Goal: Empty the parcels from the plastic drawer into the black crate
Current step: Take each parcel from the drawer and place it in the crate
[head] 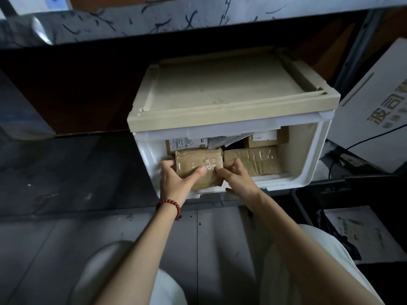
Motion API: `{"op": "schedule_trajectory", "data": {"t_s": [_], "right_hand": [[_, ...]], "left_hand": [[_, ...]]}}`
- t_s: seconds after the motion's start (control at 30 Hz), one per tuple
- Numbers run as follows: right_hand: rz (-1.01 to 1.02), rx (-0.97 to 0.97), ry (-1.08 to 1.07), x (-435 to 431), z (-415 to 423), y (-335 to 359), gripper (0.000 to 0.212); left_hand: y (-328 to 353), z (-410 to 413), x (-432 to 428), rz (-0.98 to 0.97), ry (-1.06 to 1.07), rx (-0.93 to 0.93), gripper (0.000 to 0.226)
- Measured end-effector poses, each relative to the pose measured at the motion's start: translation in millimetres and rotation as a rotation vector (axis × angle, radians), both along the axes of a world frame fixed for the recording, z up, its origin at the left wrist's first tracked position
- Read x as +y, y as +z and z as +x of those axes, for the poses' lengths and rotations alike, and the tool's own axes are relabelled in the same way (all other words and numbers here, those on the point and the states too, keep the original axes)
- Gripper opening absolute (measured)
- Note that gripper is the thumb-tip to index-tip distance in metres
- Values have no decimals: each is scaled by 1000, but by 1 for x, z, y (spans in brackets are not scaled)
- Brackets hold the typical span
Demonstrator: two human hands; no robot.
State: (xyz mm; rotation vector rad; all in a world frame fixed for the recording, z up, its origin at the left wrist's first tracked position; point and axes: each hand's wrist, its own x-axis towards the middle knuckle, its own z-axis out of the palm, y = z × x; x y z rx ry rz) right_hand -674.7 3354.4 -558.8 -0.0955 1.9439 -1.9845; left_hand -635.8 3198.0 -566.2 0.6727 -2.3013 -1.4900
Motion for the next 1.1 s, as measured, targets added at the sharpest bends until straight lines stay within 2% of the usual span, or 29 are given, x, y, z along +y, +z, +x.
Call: {"op": "schedule_trajectory", "data": {"t_s": [0.13, 0.23, 0.3, 0.43, 0.53, 0.63, 0.73, 0.87, 1.0, 1.03, 1.1], "right_hand": [[-38, 1, 19, 16, 26, 8, 20], [-55, 20, 38, 29, 40, 9, 23], [-98, 44, 71, 39, 47, 7, 35], [-105, 89, 112, 55, 56, 1, 72], [-106, 99, 152, 61, 60, -1, 76], [-120, 71, 161, 62, 62, -3, 74], [-107, -2, 161, 61, 63, -7, 62], [-149, -194, 118, 58, 58, -11, 45], [-144, -311, 81, 52, 55, -16, 6], [-115, -302, 84, 52, 56, -20, 4], [-108, -264, 93, 52, 56, -29, 18]], "left_hand": [[6, 25, 10, 51, -2, 48, 69], [11, 40, 14, 81, -35, 55, 76], [14, 49, 13, 86, -100, 74, 83], [15, 67, 12, 30, -242, 96, 88], [15, 77, 13, 4, -278, 130, 87], [16, 82, 15, -41, -304, 156, 87], [18, 84, 13, -113, -314, 182, 87], [19, 87, 10, -264, -304, 174, 92], [19, 87, 10, -424, -374, 161, 91], [18, 87, 10, -452, -393, 156, 91], [15, 86, 10, -483, -416, 142, 90]]}}
